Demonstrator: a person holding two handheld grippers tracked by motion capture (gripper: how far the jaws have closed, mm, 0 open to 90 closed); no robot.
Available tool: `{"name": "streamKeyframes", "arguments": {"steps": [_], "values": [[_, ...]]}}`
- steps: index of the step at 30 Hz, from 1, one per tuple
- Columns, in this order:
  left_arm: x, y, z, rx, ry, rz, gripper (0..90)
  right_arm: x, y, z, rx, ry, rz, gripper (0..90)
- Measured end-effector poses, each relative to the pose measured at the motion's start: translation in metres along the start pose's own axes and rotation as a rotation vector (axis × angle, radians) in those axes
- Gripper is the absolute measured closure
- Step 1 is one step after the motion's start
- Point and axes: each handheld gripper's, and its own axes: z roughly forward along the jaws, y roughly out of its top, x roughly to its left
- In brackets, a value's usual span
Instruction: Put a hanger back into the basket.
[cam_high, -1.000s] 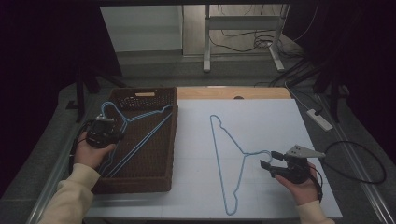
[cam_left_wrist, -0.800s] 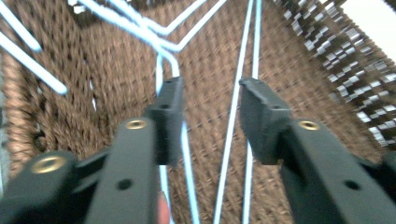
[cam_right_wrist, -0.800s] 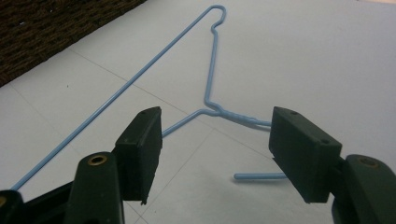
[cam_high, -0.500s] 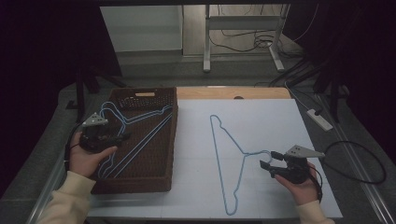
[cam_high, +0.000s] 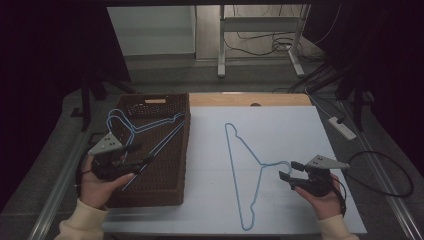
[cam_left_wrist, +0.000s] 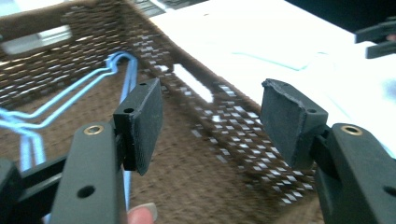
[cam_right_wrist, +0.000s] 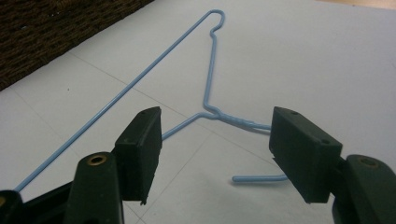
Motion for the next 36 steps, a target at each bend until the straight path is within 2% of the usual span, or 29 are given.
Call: {"name": "streamKeyframes", "arguments": {"steps": [1,6,14,18,22,27,36], "values": [[-0.007,-0.001,0.002,0.001,-0.012,0.012,38.3,0.000,0.000,0.000,-0.001,-0.002,-0.002,35.5],[-0.022,-0.003,0.011,0.001,-0.053,0.024,38.1,-0.002,0.000,0.000,0.005,-0.008,0.000,35.4],[-0.042,-0.006,0.030,0.032,-0.101,0.022,37.6,-0.002,-0.001,0.000,0.008,-0.010,-0.005,35.4],[-0.053,-0.006,0.043,0.056,-0.121,0.039,37.6,-0.001,-0.001,0.001,0.017,-0.014,-0.012,35.5],[-0.056,-0.006,0.047,0.047,-0.112,0.029,37.7,0.000,-0.001,0.002,0.020,-0.015,-0.018,35.4],[-0.059,-0.007,0.043,0.036,-0.093,0.039,37.7,0.000,-0.002,0.003,0.033,-0.013,-0.025,35.5],[-0.062,-0.010,0.039,0.025,-0.075,0.056,37.5,0.001,-0.002,0.001,0.023,-0.011,-0.030,35.5]]}}
